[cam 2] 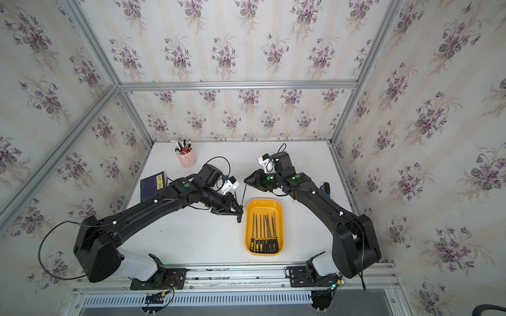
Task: Put the file tool into the storage box
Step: Pick up the file tool from the center of the board.
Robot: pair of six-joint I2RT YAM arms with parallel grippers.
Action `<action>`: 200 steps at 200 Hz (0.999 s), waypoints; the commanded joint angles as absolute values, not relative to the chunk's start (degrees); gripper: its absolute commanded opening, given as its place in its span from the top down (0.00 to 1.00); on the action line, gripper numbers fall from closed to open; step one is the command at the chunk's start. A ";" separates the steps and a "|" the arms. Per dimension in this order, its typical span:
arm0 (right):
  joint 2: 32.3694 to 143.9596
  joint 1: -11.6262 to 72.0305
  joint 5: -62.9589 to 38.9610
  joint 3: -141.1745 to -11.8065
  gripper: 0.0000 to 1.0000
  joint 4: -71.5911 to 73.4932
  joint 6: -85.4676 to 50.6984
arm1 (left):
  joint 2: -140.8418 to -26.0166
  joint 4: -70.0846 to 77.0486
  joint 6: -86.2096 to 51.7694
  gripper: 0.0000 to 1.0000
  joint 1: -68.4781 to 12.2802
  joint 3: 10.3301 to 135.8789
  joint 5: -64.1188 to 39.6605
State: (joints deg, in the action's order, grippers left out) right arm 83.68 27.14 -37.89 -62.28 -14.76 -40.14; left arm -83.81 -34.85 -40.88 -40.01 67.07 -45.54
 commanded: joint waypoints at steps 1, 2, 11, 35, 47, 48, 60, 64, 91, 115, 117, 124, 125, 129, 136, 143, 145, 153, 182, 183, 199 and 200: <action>84.91 27.68 -36.41 -63.50 0.65 -15.91 -39.03 | -83.94 -34.00 -40.23 0.94 -40.14 66.98 -45.88; 85.04 27.73 -36.35 -63.57 0.65 -15.86 -39.03 | -83.94 -34.01 -40.24 0.94 -40.15 66.98 -45.83; 85.60 27.90 -36.28 -64.11 0.66 -15.95 -39.02 | -83.93 -34.08 -40.25 0.94 -40.16 66.90 -45.64; 87.46 28.43 -35.45 -66.29 0.71 -18.43 -37.60 | -83.94 -34.05 -40.26 0.94 -40.15 66.80 -45.33; 88.20 28.80 -35.02 -67.27 0.76 -19.89 -36.92 | -83.94 -34.03 -40.27 0.94 -40.12 66.72 -45.19; 88.22 28.82 -35.00 -67.30 0.77 -19.97 -36.87 | -83.94 -34.02 -40.31 0.94 -40.10 66.71 -45.19; 88.50 29.01 -34.68 -67.44 0.85 -20.79 -36.50 | -84.05 -34.09 -40.33 0.94 -40.16 66.64 -44.95; 88.44 29.00 -34.54 -67.43 0.87 -21.06 -36.50 | -84.07 -34.11 -40.26 0.94 -40.12 66.62 -44.96; 89.06 29.08 -33.94 -67.04 1.00 -22.52 -35.61 | -84.54 -34.61 -40.17 0.94 -40.16 66.76 -44.53; 88.77 29.08 -31.96 -67.02 1.00 -24.15 -35.18 | -85.08 -35.13 -39.94 0.87 -40.15 66.98 -44.39; 88.70 29.07 -31.70 -67.09 1.00 -24.45 -35.12 | -85.08 -35.22 -39.91 0.86 -40.16 67.09 -44.28; 88.68 29.09 -31.06 -67.50 1.00 -25.43 -34.57 | -85.12 -35.73 -39.88 0.80 -40.14 67.14 -43.88; 88.64 29.09 -31.00 -67.54 1.00 -25.68 -34.47 | -85.10 -35.79 -39.85 0.78 -40.11 67.15 -43.78; 88.60 29.09 -30.70 -67.71 1.00 -26.38 -34.10 | -85.05 -35.98 -39.90 0.73 -40.14 67.24 -43.57; 88.60 29.09 -30.04 -68.25 1.00 -28.05 -33.24 | -84.95 -36.56 -39.90 0.60 -40.07 67.24 -43.00; 88.69 29.00 -28.96 -68.86 1.00 -30.05 -32.10 | -84.94 -37.15 -39.95 0.48 -39.92 67.31 -42.65; 88.77 29.00 -28.60 -69.05 1.00 -30.72 -31.82 | -84.91 -37.35 -39.96 0.46 -39.91 67.32 -42.57; 88.95 28.87 -27.41 -69.71 1.00 -33.11 -30.33 | -85.12 -38.73 -39.99 0.36 -39.65 67.56 -41.86; 88.81 27.20 -23.09 -69.21 1.00 -38.72 -25.84 | -84.55 -40.53 -39.68 0.16 -38.90 66.94 -39.86; 88.83 27.18 -22.93 -69.19 1.00 -38.83 -25.71 | -84.51 -40.61 -39.66 0.16 -38.88 66.96 -39.84; 88.50 26.42 -20.22 -68.47 1.00 -41.02 -24.19 | -84.00 -41.51 -39.40 0.14 -38.21 66.80 -38.91; 88.50 26.44 -20.04 -68.47 1.00 -41.12 -24.09 | -83.97 -41.54 -39.35 0.14 -38.22 66.80 -38.88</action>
State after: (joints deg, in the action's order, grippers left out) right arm 88.90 27.14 -25.61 -69.06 -34.59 -28.84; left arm -84.77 -39.07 -40.49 -38.92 67.02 -41.17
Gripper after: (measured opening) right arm 0.071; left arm 0.853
